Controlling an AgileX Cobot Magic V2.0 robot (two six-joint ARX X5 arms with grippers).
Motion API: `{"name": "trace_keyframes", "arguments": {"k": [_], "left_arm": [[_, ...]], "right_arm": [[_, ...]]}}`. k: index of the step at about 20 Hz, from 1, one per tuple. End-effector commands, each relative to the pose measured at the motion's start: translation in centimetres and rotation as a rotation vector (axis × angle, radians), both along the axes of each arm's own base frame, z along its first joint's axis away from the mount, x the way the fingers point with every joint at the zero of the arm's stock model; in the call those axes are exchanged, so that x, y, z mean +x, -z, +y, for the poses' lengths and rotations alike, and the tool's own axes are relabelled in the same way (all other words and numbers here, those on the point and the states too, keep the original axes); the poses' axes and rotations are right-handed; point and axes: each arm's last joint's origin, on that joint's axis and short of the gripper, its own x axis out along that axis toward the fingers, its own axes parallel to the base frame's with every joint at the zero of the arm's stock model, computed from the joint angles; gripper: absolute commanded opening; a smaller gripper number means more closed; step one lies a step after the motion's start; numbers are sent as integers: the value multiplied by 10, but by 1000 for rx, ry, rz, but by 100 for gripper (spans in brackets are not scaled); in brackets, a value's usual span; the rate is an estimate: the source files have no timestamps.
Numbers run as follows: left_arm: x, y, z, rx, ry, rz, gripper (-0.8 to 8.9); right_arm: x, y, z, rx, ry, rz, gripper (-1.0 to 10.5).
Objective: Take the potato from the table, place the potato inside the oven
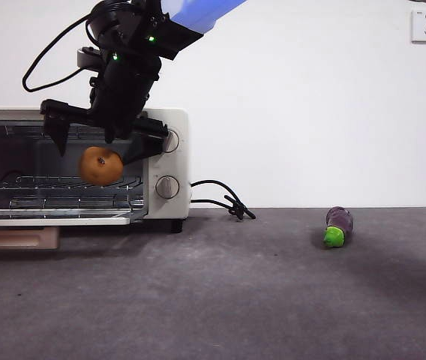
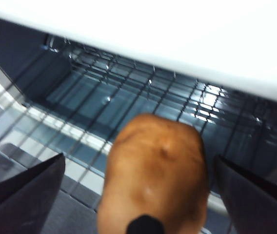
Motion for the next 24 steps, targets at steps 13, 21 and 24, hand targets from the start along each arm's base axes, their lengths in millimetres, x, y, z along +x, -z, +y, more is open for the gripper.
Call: {"name": "trace_keyframes", "arguments": {"k": [13, 21, 24], "left_arm": [[0, 0, 0, 9, 11, -7, -5], [0, 0, 1, 49, -6, -14, -5], [1, 0, 1, 80, 8, -17, -6]], "right_arm": [[-51, -49, 12, -132, 57, -89, 509], [-105, -105, -9, -220, 16, 5, 501], [-125, -130, -22, -283, 11, -27, 499]]}}
